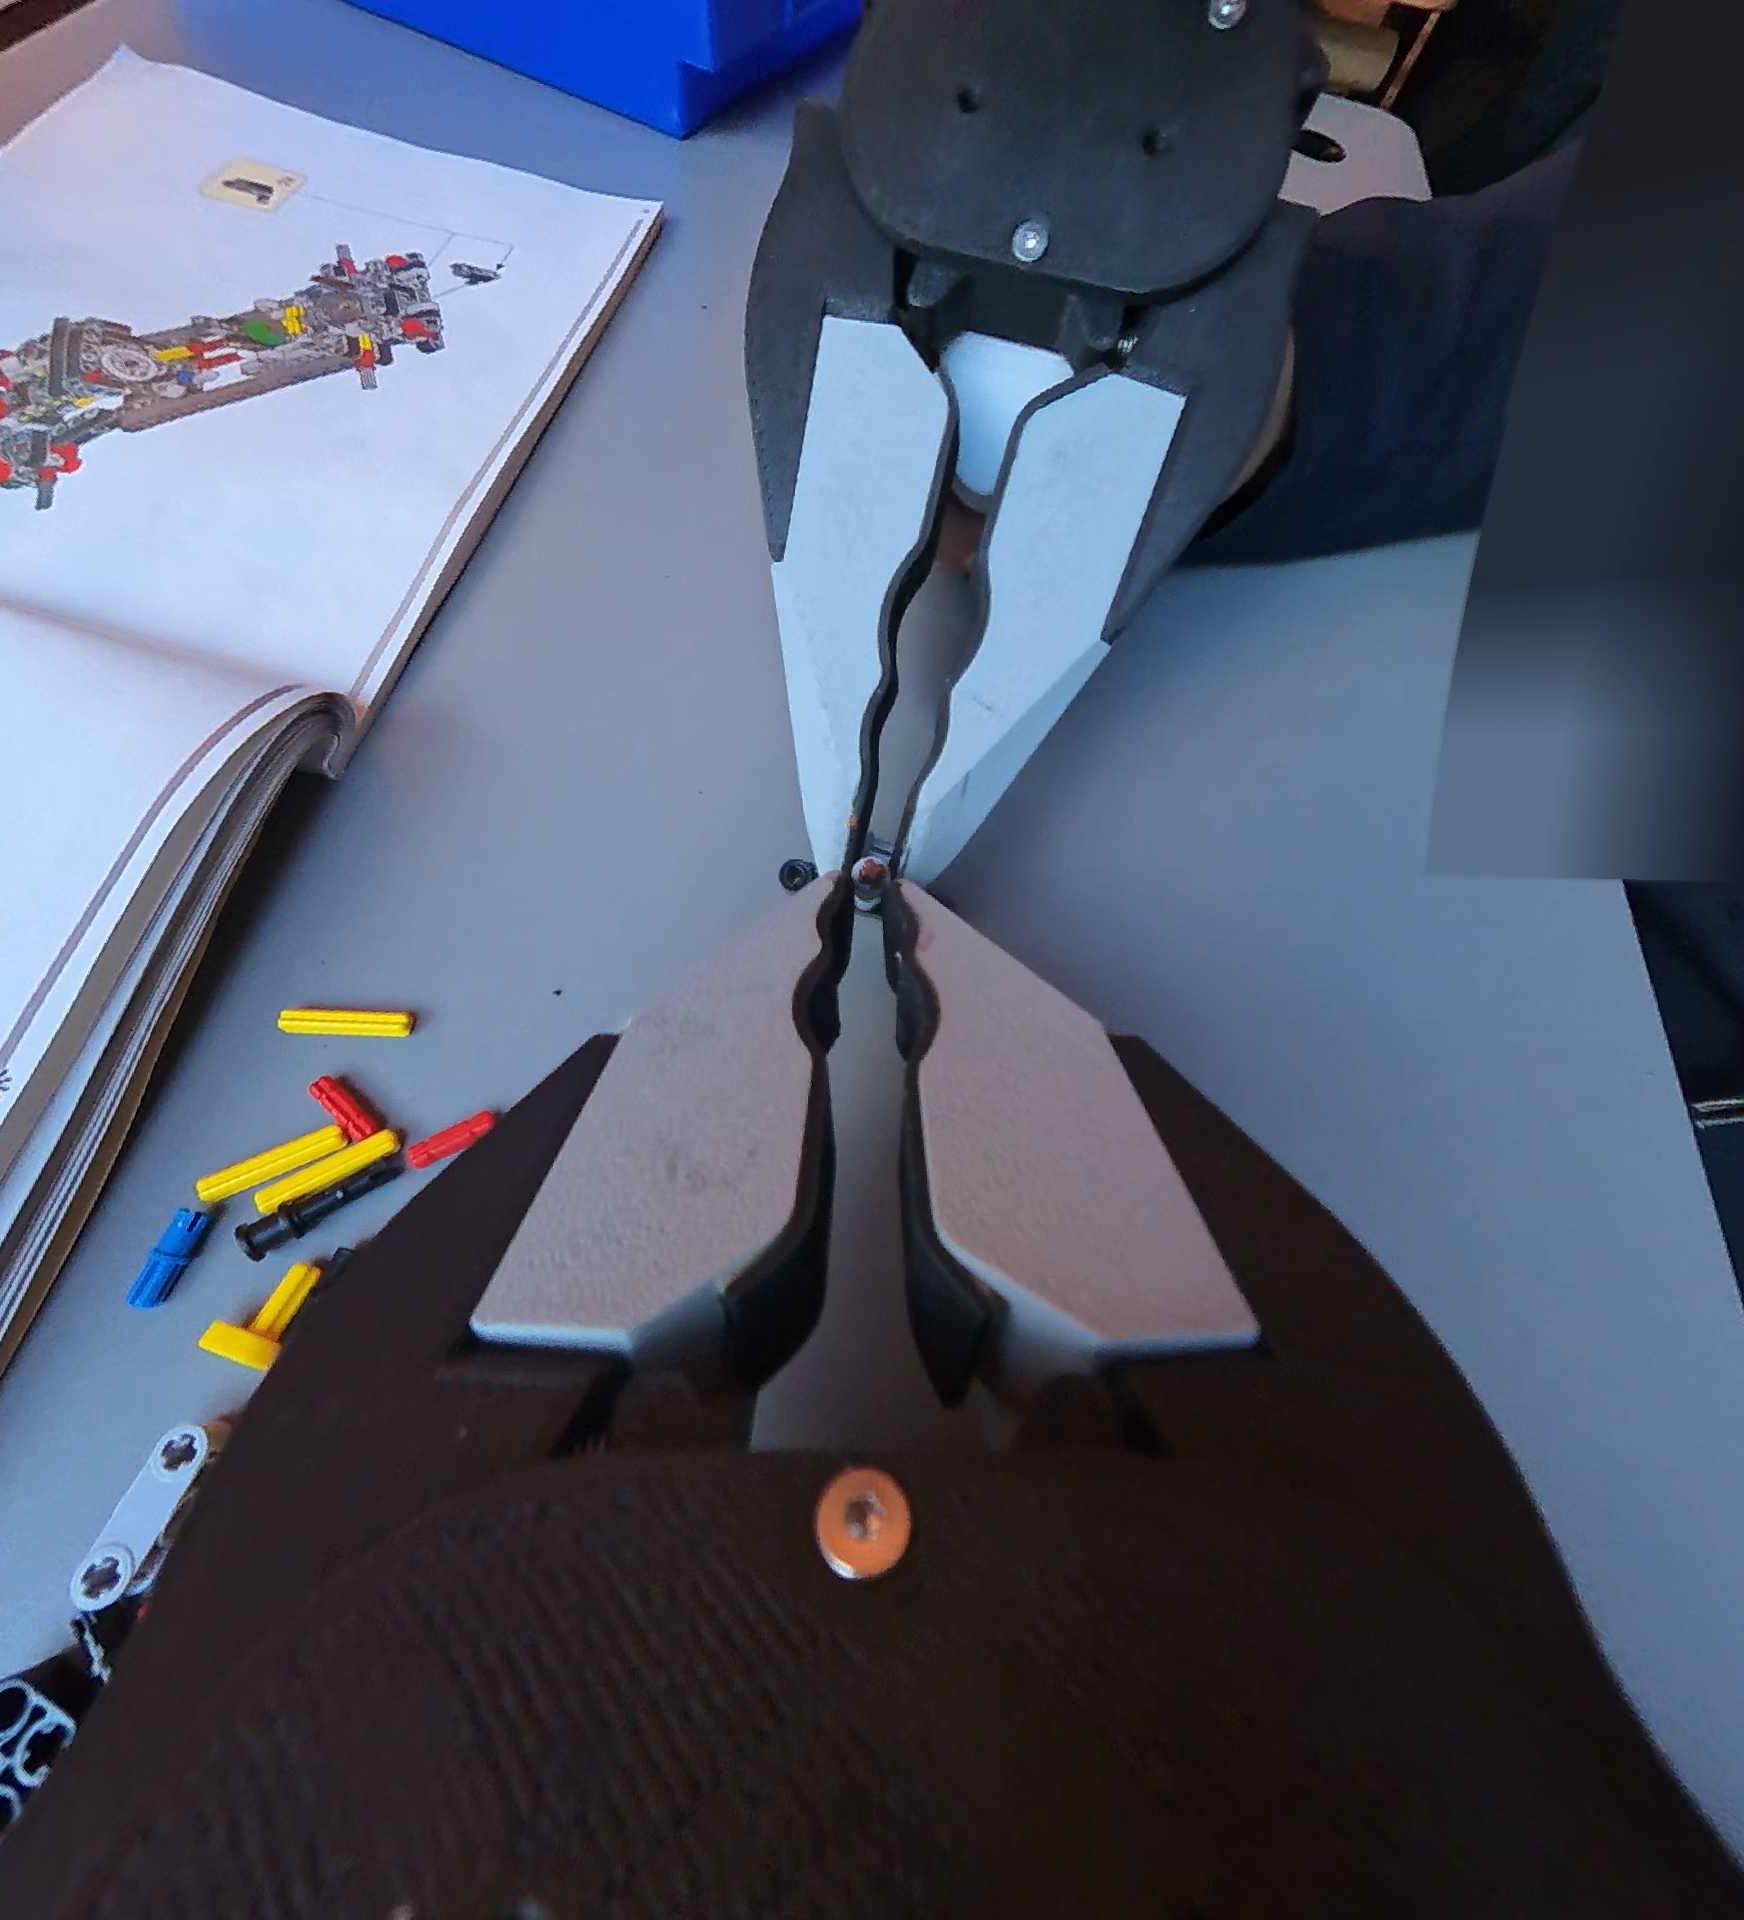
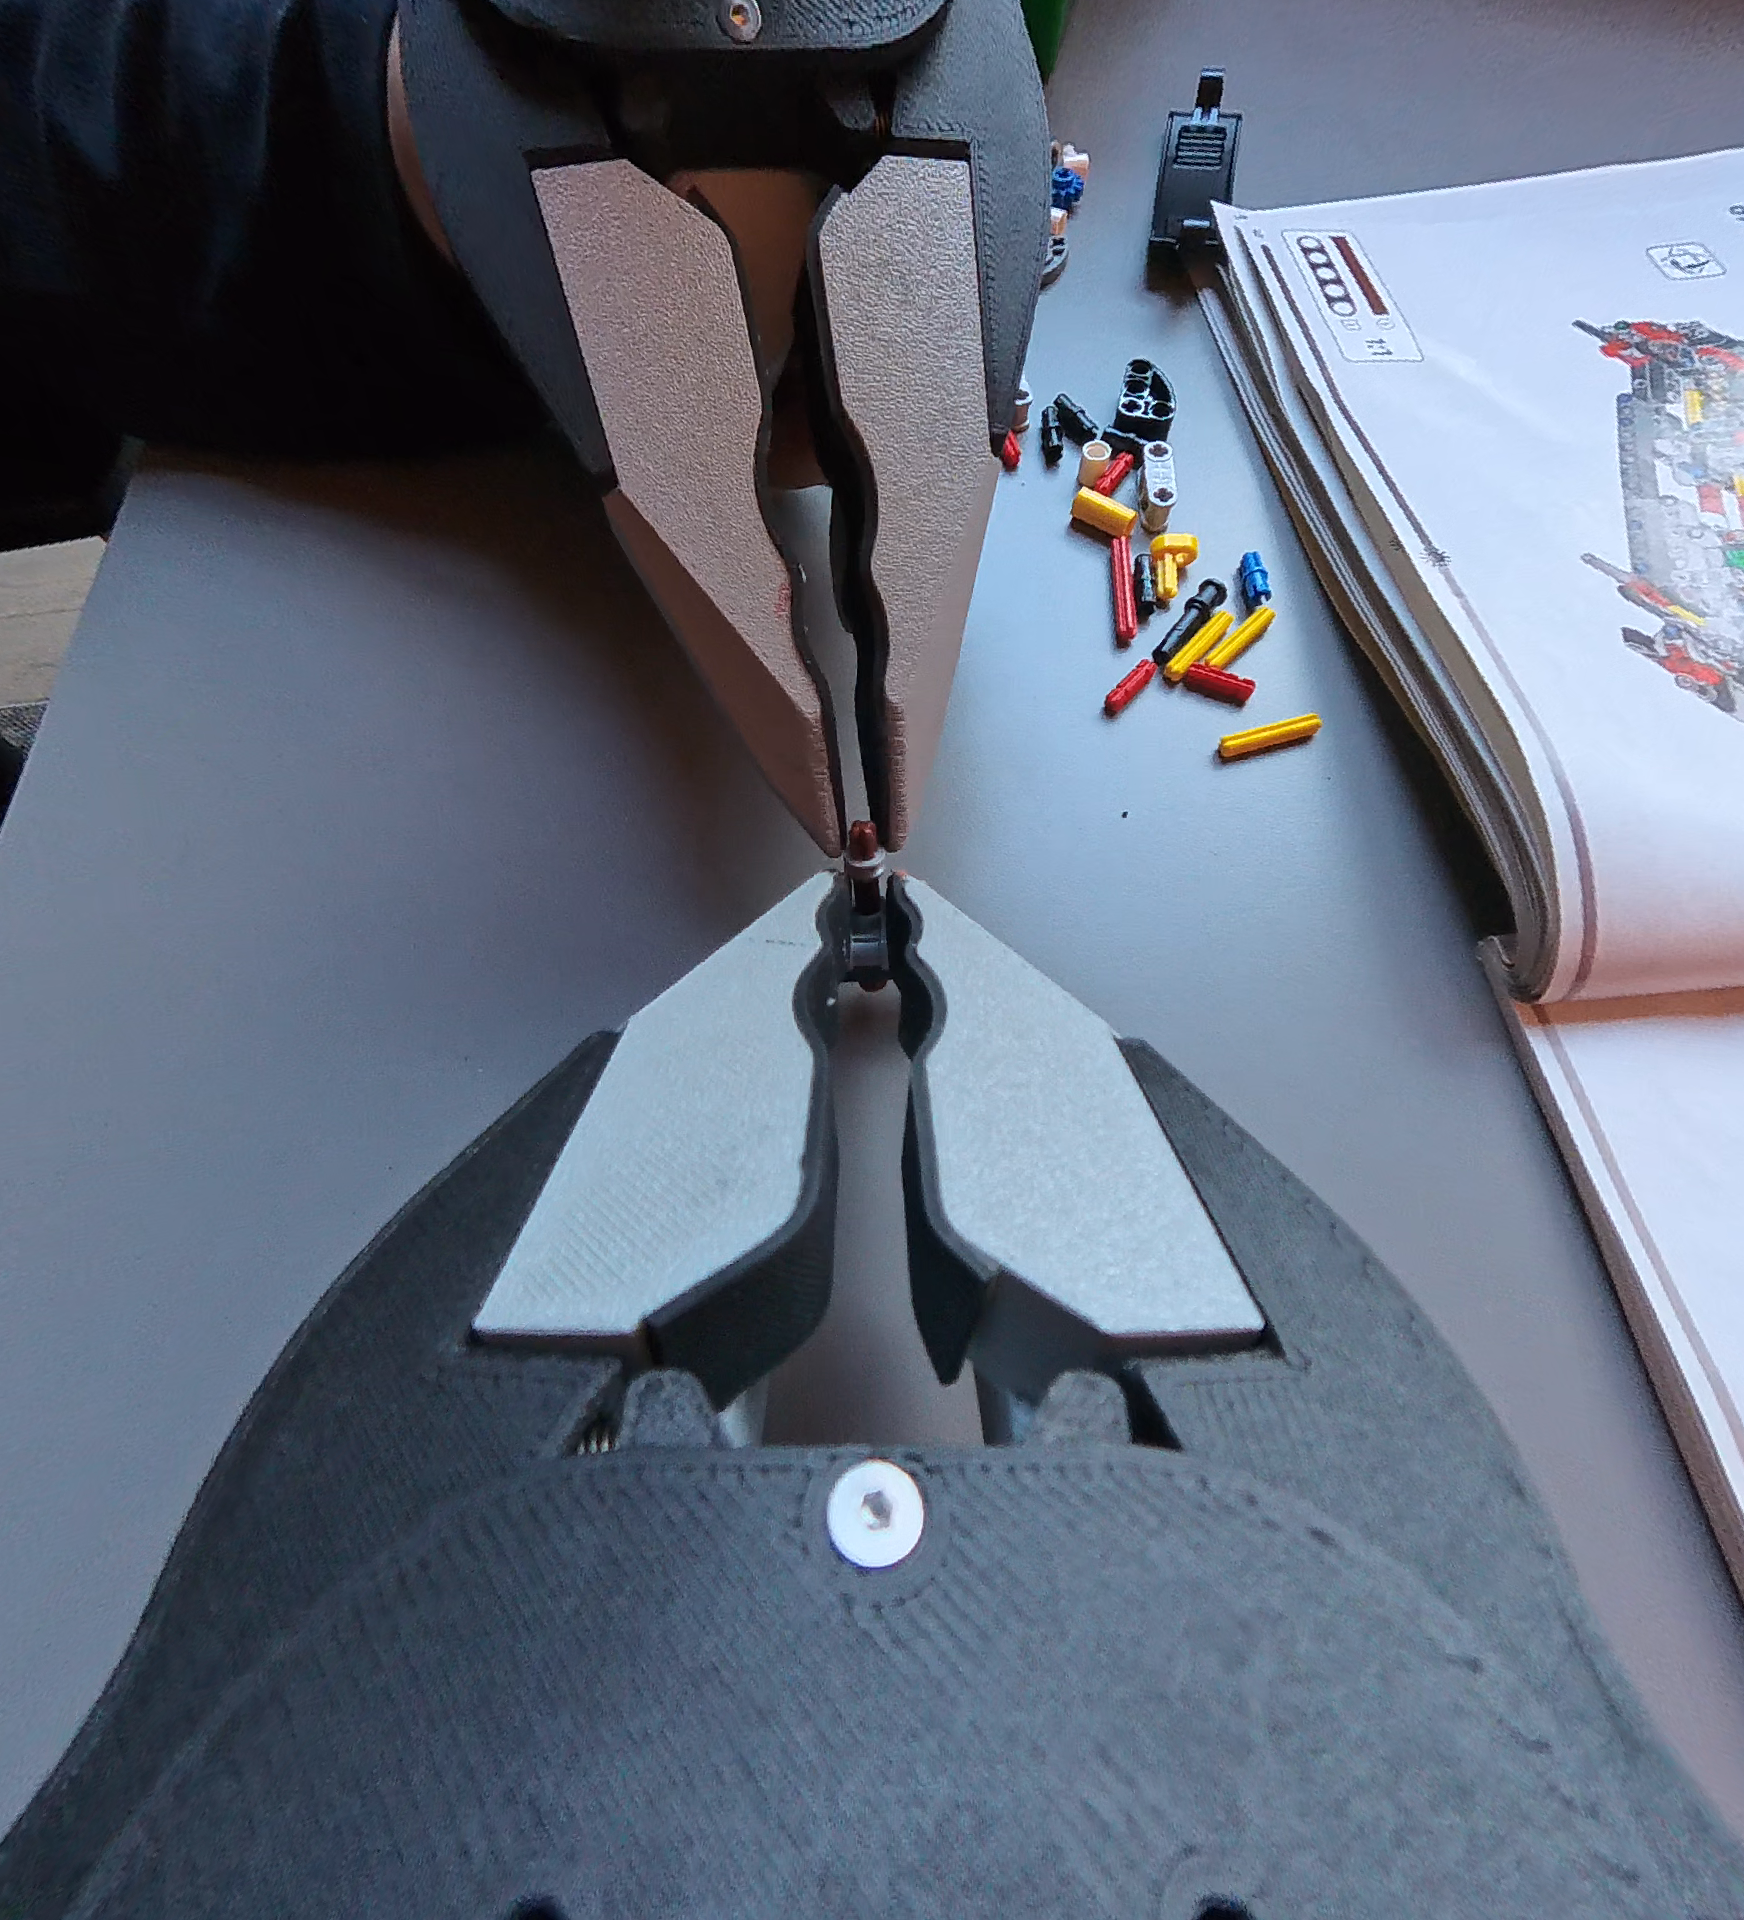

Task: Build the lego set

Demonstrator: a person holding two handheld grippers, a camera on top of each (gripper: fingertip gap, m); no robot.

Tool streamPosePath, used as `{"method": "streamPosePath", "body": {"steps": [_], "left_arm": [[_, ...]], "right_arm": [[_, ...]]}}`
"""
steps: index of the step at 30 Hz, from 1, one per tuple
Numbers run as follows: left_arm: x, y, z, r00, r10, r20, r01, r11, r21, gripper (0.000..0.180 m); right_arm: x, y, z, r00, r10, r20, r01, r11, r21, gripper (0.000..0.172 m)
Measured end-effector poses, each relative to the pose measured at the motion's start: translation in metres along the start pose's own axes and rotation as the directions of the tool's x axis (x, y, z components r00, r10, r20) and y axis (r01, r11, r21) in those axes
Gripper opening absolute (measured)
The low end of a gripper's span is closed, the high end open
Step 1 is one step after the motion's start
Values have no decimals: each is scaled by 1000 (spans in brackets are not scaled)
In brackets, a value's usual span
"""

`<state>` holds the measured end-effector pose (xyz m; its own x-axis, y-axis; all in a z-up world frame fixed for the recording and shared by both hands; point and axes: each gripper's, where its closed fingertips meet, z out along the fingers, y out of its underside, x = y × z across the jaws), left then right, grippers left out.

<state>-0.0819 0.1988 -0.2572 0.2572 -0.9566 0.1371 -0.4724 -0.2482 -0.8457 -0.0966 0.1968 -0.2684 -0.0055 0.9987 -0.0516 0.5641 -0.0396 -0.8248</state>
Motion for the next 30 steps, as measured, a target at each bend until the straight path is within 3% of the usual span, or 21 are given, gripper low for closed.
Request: {"method": "streamPosePath", "body": {"steps": [17,23,30], "left_arm": [[4,-2,-1,999,-22,-28,23,1000,13,4],[5,1,-3,998,55,2,-55,998,-6,3],[6,0,-6,999,-19,-42,20,1000,17,3]], "right_arm": [[-3,1,2,1000,-24,4,24,1000,-12,4],[-5,1,3,1000,-22,16,22,1000,-13,4],[-5,1,2,1000,-25,14,25,1000,-13,3]]}}
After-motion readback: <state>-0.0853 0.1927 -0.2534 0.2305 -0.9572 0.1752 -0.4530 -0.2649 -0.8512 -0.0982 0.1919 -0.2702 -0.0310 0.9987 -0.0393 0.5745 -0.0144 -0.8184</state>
